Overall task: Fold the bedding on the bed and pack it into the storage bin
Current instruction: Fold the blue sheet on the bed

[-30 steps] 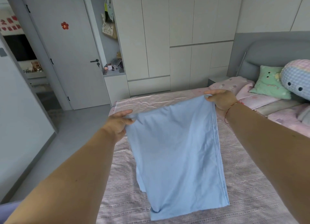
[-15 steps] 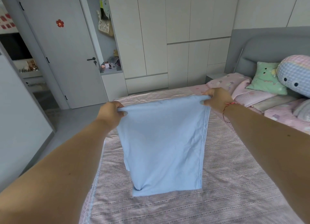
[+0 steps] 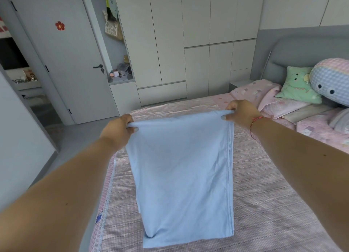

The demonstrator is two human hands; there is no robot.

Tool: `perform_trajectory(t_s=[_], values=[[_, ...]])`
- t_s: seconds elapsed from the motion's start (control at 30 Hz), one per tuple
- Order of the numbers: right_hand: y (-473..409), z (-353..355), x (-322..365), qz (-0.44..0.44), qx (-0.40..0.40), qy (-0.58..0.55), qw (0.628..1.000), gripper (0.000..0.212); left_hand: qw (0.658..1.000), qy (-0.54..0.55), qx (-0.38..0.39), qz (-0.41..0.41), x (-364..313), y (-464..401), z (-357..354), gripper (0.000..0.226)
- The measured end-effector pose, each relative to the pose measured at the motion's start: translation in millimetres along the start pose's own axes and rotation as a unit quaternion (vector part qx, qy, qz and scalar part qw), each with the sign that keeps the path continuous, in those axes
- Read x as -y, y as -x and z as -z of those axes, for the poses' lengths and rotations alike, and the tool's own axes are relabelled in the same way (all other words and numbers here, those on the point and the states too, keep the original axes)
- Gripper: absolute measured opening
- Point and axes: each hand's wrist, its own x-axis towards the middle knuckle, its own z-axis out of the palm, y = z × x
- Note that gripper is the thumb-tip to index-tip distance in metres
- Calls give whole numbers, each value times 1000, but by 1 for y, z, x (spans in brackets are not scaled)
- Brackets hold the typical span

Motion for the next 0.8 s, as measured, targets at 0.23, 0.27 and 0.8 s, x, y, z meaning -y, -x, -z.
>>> perform_trajectory(t_s=[0.23,0.27,0.8], values=[[-15,-30,-12,-106,-25,-200,974,17,1000,8,-22,10,1,-24,-27,12],[-18,-29,-11,-109,-47,-219,968,20,999,12,-34,4,-3,-30,-23,12],[35,-55,-54,-26,87,-75,993,19,999,32,29,31,29,66,-73,20]])
